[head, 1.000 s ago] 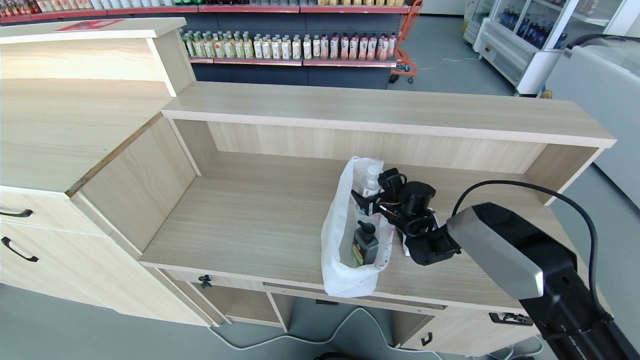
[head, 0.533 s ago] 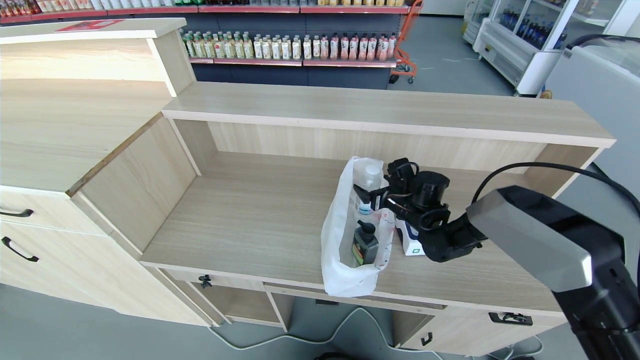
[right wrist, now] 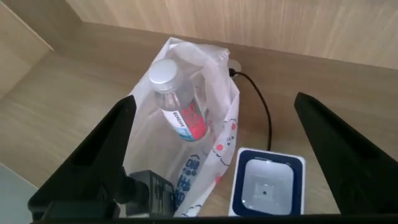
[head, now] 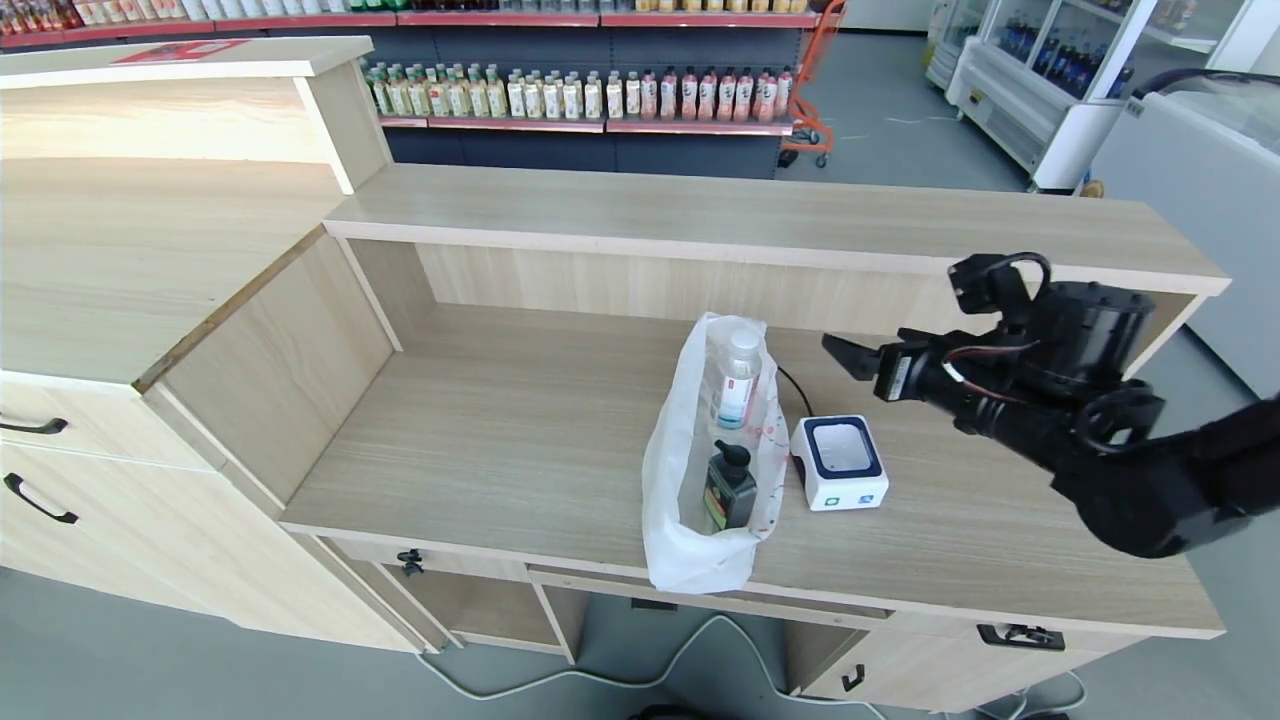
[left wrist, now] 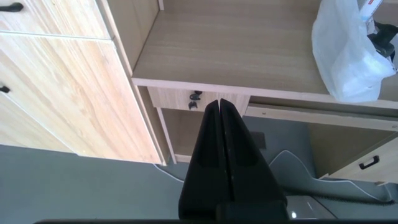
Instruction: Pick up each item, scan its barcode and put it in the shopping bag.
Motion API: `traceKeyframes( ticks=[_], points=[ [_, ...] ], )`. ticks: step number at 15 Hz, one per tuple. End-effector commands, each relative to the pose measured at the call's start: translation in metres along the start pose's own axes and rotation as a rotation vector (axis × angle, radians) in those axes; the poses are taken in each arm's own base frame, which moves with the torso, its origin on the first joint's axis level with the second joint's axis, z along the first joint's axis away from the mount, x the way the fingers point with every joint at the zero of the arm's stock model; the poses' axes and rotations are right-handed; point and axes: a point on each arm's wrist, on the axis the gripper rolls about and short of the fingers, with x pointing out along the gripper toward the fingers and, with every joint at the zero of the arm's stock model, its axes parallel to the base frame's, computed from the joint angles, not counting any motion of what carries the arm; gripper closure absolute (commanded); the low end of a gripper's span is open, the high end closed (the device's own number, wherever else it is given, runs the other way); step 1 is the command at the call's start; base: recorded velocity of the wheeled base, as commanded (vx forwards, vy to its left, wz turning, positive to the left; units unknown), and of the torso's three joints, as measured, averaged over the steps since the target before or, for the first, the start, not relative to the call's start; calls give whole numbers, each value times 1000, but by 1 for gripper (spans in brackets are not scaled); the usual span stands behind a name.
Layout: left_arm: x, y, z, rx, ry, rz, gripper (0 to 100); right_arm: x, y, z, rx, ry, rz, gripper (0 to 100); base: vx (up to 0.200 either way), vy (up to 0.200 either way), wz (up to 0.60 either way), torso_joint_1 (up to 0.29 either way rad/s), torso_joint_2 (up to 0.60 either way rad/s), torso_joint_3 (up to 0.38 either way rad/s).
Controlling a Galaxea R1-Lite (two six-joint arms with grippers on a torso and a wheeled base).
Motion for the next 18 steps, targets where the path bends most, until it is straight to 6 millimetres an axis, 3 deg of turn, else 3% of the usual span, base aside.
traceKeyframes(
  ticks=[1, 4, 7, 12, 14, 18],
  points=[
    [0, 0, 0, 0, 2, 0, 100, -133, -19, 30, -13, 4, -244, 0, 0, 0, 0, 0, 0, 0],
    [0, 0, 0, 0, 0, 0, 100, -232, -4, 5, -11, 80, -342, 0, 0, 0, 0, 0, 0, 0],
    [0, 0, 0, 0, 0, 0, 100, -298, 16, -47, -59, 33, -337, 0, 0, 0, 0, 0, 0, 0],
    [0, 0, 0, 0, -1, 0, 100, -351, 33, -91, -62, 23, -349, 0, 0, 0, 0, 0, 0, 0],
    [0, 0, 0, 0, 0, 0, 100, -359, 35, -102, -69, -1, -351, 0, 0, 0, 0, 0, 0, 0],
    [0, 0, 0, 0, 0, 0, 100, -360, 36, -102, -69, -20, -347, 0, 0, 0, 0, 0, 0, 0]
  ],
)
